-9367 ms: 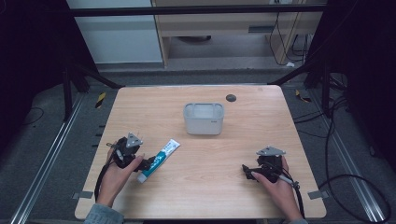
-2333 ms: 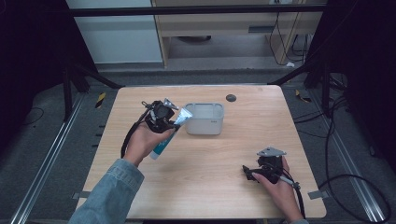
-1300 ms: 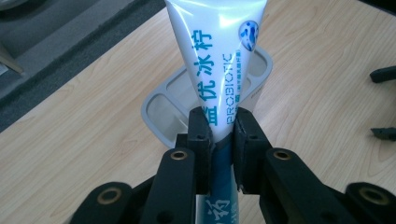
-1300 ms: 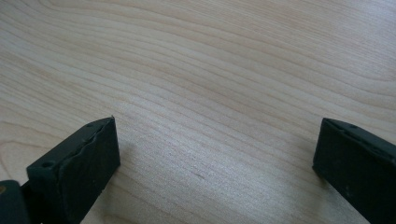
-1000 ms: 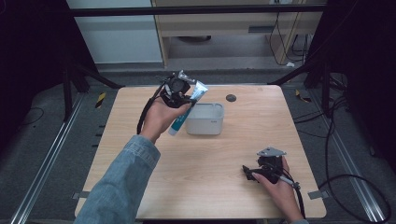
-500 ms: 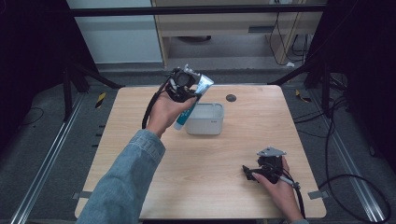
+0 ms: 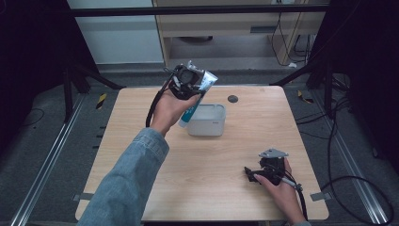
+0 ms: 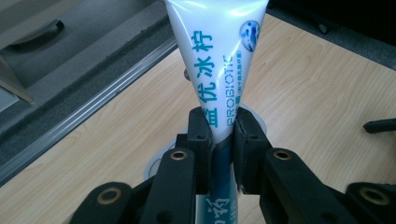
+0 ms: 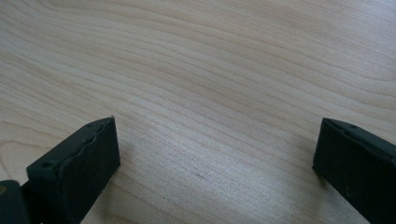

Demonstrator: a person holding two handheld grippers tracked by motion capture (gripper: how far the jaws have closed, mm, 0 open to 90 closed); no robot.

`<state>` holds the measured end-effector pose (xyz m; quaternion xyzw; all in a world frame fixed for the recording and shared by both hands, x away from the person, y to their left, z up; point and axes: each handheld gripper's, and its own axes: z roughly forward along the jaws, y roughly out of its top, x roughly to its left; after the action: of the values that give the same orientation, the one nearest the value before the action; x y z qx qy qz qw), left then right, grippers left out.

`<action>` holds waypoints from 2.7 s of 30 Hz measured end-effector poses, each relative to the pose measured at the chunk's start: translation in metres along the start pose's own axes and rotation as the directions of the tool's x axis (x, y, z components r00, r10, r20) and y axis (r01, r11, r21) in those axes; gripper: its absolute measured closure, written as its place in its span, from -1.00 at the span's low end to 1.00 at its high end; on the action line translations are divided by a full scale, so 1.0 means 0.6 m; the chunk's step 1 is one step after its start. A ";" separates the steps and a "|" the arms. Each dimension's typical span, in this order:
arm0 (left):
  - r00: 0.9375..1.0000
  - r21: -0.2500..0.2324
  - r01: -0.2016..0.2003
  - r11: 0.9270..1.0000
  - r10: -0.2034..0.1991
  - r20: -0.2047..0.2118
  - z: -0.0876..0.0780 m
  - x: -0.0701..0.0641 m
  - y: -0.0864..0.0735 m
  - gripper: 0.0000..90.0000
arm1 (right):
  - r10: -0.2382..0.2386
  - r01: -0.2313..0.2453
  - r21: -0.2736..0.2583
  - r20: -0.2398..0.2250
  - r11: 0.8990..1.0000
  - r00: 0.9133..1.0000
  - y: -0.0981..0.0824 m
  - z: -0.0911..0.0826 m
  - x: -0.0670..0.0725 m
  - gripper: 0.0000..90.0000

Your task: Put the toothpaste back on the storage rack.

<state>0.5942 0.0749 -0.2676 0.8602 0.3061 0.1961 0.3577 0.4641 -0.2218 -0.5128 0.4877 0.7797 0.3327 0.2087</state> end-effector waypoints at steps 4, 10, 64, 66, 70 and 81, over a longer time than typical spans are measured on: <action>1.000 -0.015 0.001 1.000 -0.001 0.000 0.001 0.000 0.004 0.75 | 0.002 -0.002 0.000 0.000 1.000 1.000 0.000 0.000 0.000 -0.98; 1.000 -0.026 0.003 1.000 -0.003 -0.006 0.005 -0.001 0.009 0.75 | -0.001 0.001 -0.002 0.000 1.000 1.000 0.000 0.000 0.000 -0.98; 0.999 -0.204 0.019 0.979 -0.025 -0.028 0.034 -0.003 0.016 0.75 | 0.000 0.000 -0.004 -0.001 1.000 1.000 0.000 0.001 0.000 -0.98; 0.999 -0.221 0.028 0.975 -0.035 -0.029 0.035 -0.003 0.015 0.75 | 0.000 0.000 -0.002 -0.001 1.000 1.000 0.000 0.000 0.000 -0.98; 0.999 -0.253 0.023 0.967 -0.033 -0.036 0.035 -0.004 0.013 0.75 | -0.001 0.001 -0.003 -0.001 1.000 1.000 0.000 0.000 0.000 -0.98; 0.996 -0.332 0.047 0.942 -0.069 -0.055 0.034 0.001 0.000 0.75 | 0.000 0.000 -0.002 -0.001 1.000 1.000 0.000 0.000 0.000 -0.98</action>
<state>0.6062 0.0654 -0.2810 0.7718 0.3055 0.2621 0.4922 0.4643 -0.2217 -0.5130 0.4872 0.7795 0.3339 0.2088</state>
